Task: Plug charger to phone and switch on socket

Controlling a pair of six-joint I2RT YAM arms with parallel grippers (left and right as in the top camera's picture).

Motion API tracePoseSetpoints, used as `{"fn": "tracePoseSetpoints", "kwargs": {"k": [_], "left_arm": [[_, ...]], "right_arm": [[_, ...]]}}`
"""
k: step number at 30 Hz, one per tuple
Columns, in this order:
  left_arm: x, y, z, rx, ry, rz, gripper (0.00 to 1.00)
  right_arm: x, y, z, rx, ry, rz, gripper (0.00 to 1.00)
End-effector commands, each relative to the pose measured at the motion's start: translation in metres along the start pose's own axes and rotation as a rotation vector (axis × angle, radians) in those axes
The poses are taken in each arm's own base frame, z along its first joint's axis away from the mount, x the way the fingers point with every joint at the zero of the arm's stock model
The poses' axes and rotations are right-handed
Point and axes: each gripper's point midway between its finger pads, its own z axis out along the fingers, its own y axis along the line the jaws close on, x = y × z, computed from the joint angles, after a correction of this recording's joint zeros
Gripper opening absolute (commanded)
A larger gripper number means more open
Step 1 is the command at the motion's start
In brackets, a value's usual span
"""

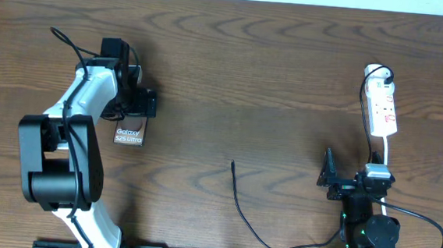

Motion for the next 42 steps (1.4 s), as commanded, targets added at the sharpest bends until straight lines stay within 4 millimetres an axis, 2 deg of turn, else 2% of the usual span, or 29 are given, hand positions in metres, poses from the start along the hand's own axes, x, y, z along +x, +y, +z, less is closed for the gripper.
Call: {"fn": "tracePoseSetpoints", "kwargs": {"k": [1,16,42], "left_arm": [[0.0045,0.0017,0.0074,-0.012,0.023,0.016,0.98],[0.0043,0.0115,0.0080,-0.069,0.021,0.038,0.98],[0.0075,0.0075,0.0109,-0.067,0.028,0.077,0.98]], "right_arm": [[0.0013,-0.0011,0.0000,0.004,0.004,0.013,0.99],[0.0012,-0.0010,0.0000,0.003,0.003,0.013,0.99],[0.0013,-0.0010,0.0000,0.003,0.004,0.013,0.99]]}}
